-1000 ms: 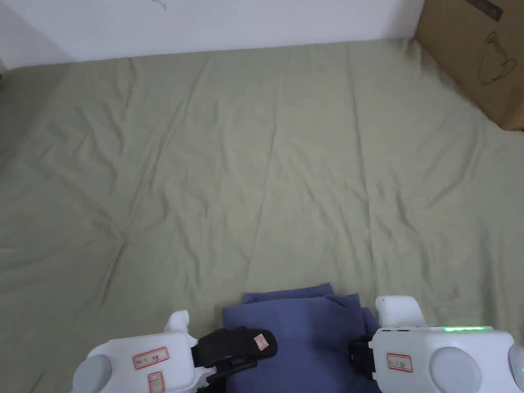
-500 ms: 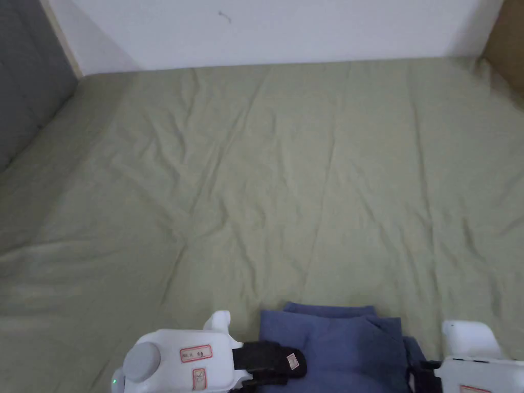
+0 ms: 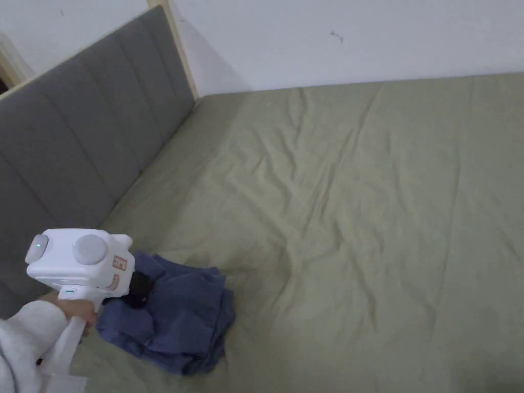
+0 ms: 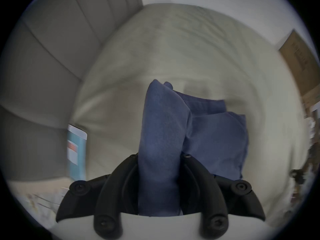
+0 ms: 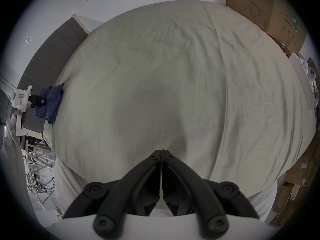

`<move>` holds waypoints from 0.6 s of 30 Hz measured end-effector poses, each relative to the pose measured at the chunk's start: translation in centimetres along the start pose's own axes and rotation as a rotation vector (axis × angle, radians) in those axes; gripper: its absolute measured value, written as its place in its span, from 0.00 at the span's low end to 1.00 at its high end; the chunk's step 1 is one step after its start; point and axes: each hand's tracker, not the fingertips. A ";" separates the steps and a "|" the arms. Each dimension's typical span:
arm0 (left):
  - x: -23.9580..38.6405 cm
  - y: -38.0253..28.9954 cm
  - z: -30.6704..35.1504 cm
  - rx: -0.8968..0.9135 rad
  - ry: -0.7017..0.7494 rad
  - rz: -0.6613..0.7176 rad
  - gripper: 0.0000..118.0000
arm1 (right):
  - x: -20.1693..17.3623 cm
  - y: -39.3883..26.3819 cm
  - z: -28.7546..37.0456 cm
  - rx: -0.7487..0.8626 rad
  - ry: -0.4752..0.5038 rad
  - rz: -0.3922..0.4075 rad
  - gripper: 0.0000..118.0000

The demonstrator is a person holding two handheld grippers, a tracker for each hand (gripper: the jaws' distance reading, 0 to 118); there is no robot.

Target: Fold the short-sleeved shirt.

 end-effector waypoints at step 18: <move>1.2 -4.9 9.5 0.279 -0.318 0.247 0.02 | -1.1 0.0 1.0 0.015 0.036 0.016 0.01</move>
